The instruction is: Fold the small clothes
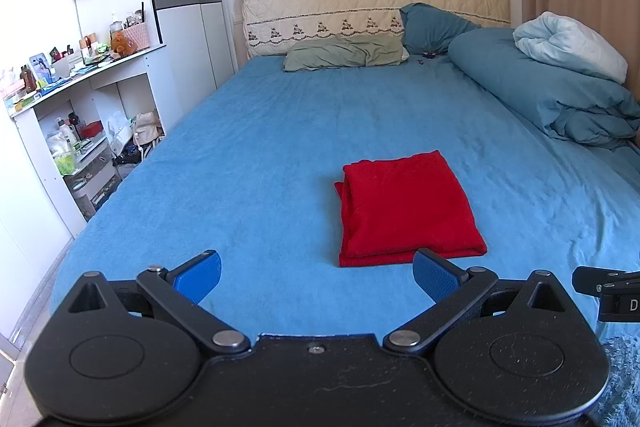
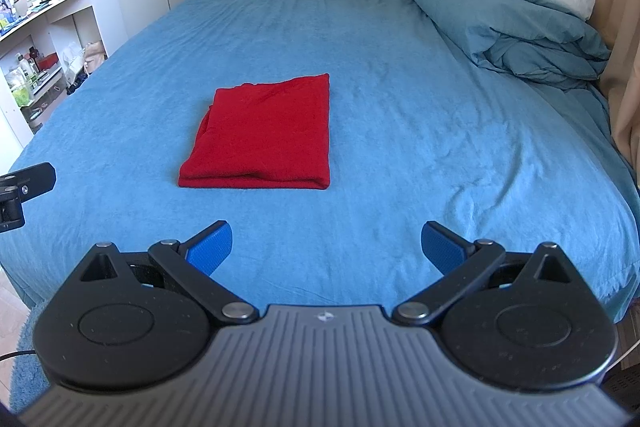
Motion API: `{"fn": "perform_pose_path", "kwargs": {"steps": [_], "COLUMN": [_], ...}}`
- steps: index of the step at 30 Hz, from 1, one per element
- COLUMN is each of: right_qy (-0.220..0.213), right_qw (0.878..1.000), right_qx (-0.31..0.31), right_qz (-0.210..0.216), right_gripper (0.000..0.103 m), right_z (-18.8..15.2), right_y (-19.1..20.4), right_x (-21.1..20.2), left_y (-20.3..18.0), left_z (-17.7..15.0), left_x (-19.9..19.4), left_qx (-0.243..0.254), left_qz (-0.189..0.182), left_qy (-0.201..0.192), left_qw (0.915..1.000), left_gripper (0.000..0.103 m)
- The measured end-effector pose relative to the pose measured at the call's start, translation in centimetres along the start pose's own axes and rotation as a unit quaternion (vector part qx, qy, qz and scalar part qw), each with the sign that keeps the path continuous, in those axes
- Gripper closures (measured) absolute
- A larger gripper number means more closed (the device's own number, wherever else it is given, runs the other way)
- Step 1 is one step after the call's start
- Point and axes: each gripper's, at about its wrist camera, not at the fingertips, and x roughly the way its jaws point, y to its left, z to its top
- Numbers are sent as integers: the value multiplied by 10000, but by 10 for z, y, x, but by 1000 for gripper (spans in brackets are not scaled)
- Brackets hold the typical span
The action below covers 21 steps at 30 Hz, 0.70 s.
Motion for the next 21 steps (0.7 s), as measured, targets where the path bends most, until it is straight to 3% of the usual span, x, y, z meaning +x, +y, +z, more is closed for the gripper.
{"fn": "perform_pose_path", "kwargs": {"steps": [13,21], "right_qy": [-9,-2], "right_qw": [10000,10000], "right_qx": [-4,-20], "right_qz": [-2,5], "right_gripper": [0,0], "right_z": [0,0], "right_y": [0,1], "right_x": [1,1], "left_y": [5,8], "left_z": [1,0], "left_x": [-1,1], "left_qx": [-124,-99], "left_qz": [-179,-28], "left_qy": [-30,-94], "left_qw": [9998,9999], "left_gripper": [0,0]}}
